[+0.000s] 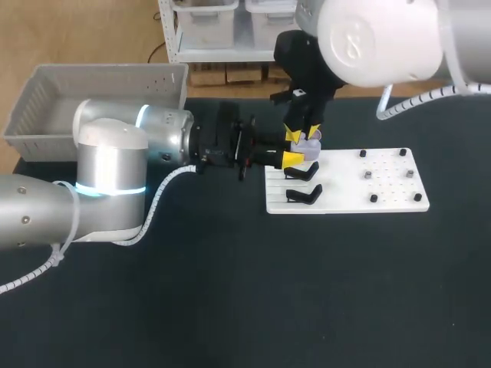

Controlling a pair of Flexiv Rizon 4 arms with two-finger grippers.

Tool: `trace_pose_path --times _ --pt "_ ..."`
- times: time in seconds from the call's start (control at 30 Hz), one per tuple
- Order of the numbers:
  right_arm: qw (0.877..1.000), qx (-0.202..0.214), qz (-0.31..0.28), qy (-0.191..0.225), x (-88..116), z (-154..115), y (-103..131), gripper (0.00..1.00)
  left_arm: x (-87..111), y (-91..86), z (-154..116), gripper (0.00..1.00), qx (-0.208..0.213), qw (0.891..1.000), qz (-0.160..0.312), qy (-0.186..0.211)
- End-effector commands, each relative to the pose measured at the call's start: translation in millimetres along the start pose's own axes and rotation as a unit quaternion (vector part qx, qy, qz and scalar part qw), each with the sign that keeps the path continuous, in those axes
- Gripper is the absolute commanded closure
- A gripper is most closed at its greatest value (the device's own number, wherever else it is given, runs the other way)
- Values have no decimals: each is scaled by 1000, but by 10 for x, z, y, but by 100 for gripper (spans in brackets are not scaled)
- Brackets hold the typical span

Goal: Pick up each earbud case from the left stands, insert the matching earbuds, close the lid, and place the case in the box.

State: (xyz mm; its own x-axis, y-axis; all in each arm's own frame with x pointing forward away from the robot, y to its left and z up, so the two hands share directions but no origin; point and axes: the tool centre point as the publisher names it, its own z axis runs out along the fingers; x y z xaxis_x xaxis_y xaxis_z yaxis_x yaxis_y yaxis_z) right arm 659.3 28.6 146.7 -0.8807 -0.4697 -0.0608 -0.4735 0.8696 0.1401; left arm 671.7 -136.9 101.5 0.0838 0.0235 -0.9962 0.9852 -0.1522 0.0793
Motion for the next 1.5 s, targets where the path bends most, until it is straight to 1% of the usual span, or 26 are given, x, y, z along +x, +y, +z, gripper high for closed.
trace_pose_path --times 0.03,0.5,0.83,0.87,0.9,0.93,0.97,1.03,1.17,1.27,1.3,1.37,1.43,1.47,1.5 --pt "1000 -2 0 2 -16 16 -14 100 -1 -12 -1 100 -2 1000 1 0" --pt "1000 0 5 6 -47 53 -50 100 -1 -12 -1 100 -2 1000 1 0" --pt "1000 5 3 16 -75 108 -41 100 -1 -12 -1 100 -2 1000 1 0" --pt "1000 6 3 17 -71 107 -44 77 -1 -12 -1 100 -2 1000 1 0" --pt "1000 7 3 18 -57 98 -46 61 -1 -12 -1 100 -2 1000 1 0" --pt "1000 7 4 18 -40 77 -43 16 -1 -12 -1 100 -2 1000 1 0" --pt "1000 8 3 18 -19 54 -33 0 -1 -12 -1 100 -2 1000 1 0" --pt "1000 9 -2 16 34 -4 -10 0 -1 -12 -1 100 -2 1000 1 0" --pt "1000 -6 -20 14 180 -148 35 0 -1 -12 -1 100 -2 1000 1 0" --pt "1000 -16 -15 -1 230 -267 16 0 -1 -12 -1 100 -2 1000 1 0" --pt "1000 -21 -8 -9 225 -308 -3 0 -1 -12 -1 100 -2 1000 1 0" --pt "999 -6 29 -30 174 -355 -72 0 -1 -12 -1 100 -2 1000 1 0" --pt "996 -14 71 -57 107 -400 -158 0 -1 -12 -1 100 -2 1000 1 0" --pt "993 -9 94 -72 68 -407 -198 0 -1 -12 -1 100 -2 1000 1 0" --pt "991 -11 104 -78 24 -398 -243 0 -1 -12 -1 100 -2 1000 1 0"
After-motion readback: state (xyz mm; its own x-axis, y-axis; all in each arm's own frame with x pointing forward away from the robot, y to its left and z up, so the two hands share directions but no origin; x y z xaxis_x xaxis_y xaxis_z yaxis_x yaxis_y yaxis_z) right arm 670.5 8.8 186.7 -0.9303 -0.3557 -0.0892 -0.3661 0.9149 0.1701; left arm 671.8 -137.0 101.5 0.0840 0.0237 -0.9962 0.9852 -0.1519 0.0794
